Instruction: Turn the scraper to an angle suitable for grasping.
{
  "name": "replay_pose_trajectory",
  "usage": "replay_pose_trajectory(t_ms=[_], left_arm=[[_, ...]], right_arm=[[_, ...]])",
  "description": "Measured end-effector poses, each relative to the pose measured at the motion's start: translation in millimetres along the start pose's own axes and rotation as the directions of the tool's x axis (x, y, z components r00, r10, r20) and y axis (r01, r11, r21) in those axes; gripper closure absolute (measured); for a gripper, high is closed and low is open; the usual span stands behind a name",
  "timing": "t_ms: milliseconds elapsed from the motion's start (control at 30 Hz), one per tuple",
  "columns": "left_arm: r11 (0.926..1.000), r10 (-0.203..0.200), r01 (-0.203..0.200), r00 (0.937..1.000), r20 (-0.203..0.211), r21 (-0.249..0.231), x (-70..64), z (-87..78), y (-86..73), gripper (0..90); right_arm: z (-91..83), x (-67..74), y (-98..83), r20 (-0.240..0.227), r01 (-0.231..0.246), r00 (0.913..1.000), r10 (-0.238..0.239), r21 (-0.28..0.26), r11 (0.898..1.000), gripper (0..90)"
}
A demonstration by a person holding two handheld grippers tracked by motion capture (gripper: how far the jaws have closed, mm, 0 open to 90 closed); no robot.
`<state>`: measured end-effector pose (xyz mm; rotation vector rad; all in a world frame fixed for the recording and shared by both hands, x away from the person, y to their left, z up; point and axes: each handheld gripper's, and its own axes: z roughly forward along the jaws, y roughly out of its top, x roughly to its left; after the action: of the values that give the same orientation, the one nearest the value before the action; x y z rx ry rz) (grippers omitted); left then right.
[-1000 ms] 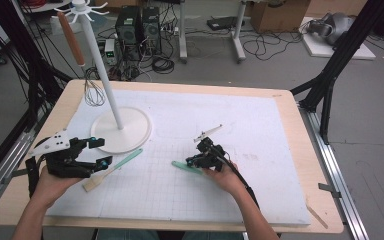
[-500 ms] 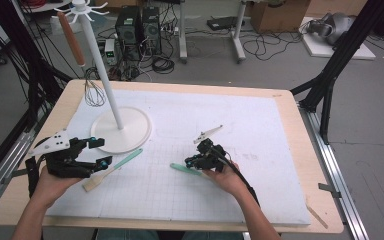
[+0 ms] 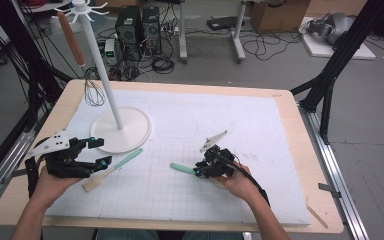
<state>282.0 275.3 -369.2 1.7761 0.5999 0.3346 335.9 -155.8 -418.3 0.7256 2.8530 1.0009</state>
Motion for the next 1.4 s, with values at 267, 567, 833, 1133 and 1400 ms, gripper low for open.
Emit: replay_pose_trajectory(t_ms=[267, 567, 833, 1133, 1400], left_arm=[[1.0000, -0.007, 0.007, 1.0000, 0.006, 0.003, 0.0, 1.8, -1.7, 29.0], [1.0000, -0.009, 0.009, 0.9999, 0.005, -0.002, 0.0, 1.3, -1.3, 29.0], [0.9999, -0.011, 0.011, 0.9999, 0.005, -0.003, 0.1, 1.2, -1.6, 29.0], [0.9999, -0.011, 0.011, 0.9999, 0.012, 0.000, -1.4, 3.6, -1.4, 29.0], [0.9999, -0.012, 0.012, 0.9998, 0.015, 0.004, -0.9, 4.8, -2.2, 29.0]], right_arm=[[1.3, 0.2, -6.4, 0.012, 0.023, 0.9997, -0.023, 0.028, 0.999, 72.7], [2.7, 0.0, -10.1, 0.016, 0.055, 0.9983, -0.056, 0.042, 0.998, 73.3], [3.4, 1.0, -10.9, 0.020, 0.097, 0.9950, -0.098, 0.049, 0.994, 73.9], [4.5, 2.2, -11.7, 0.024, 0.103, 0.9943, -0.104, 0.047, 0.994, 78.1], [4.4, 2.5, -8.5, 0.027, 0.108, 0.9936, -0.110, 0.062, 0.992, 80.7]])
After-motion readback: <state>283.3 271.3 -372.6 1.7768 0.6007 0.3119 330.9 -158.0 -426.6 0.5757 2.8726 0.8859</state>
